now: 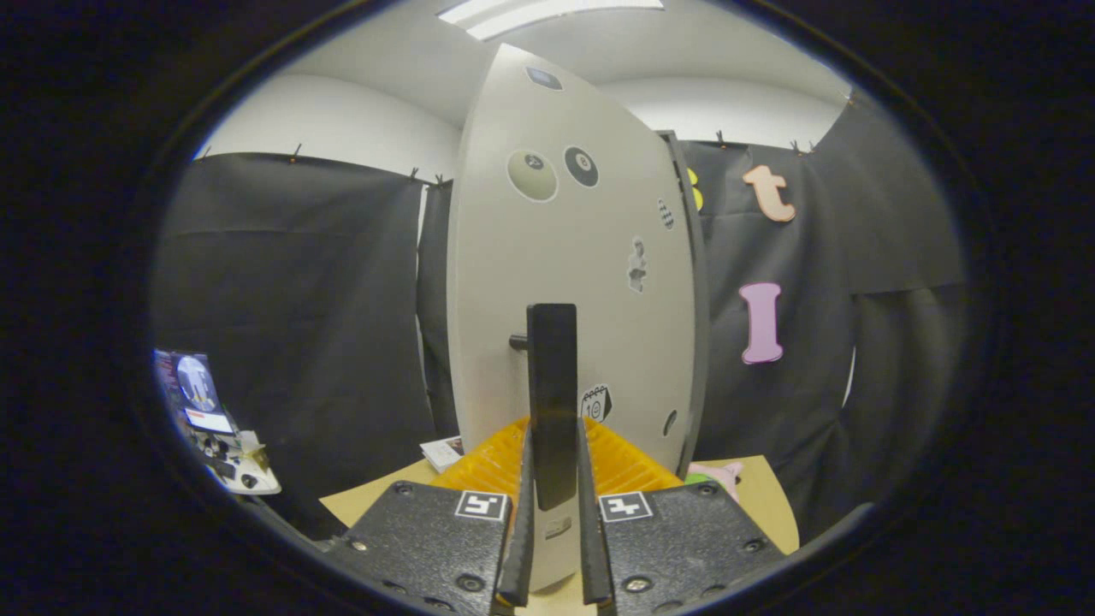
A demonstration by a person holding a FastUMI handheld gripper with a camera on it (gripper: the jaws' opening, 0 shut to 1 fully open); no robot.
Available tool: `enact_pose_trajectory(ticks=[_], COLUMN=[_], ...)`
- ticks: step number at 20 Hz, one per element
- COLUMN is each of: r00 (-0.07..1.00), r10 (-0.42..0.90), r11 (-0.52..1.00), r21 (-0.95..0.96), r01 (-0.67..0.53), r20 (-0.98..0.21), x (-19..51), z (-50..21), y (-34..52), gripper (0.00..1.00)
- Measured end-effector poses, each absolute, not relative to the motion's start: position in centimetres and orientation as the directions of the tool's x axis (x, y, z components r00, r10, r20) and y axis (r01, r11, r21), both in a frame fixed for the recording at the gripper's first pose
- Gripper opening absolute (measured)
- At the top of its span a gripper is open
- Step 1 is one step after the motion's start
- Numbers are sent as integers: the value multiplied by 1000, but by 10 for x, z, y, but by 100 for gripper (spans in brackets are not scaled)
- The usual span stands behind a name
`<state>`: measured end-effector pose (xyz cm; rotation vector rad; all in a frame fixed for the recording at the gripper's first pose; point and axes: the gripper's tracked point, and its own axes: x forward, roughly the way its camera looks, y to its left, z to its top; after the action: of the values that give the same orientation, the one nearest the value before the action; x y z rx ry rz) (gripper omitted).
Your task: Open the shoe cabinet door, grab the shoes and put them into the shoe cabinet, then close the shoe cabinet door.
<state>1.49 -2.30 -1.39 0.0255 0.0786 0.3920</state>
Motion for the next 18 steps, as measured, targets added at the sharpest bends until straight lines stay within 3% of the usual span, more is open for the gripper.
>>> enact_pose_trajectory(ticks=[5,14,18], r00=[961,998,990], r10=[271,51,129], r11=[962,996,992], r21=[-21,-66,9], r01=[-272,-53,-128], r20=[-54,-25,-60], x=[5,14,14], z=[-14,-18,-23], y=[-80,-176,-176], gripper=[12,4,4])
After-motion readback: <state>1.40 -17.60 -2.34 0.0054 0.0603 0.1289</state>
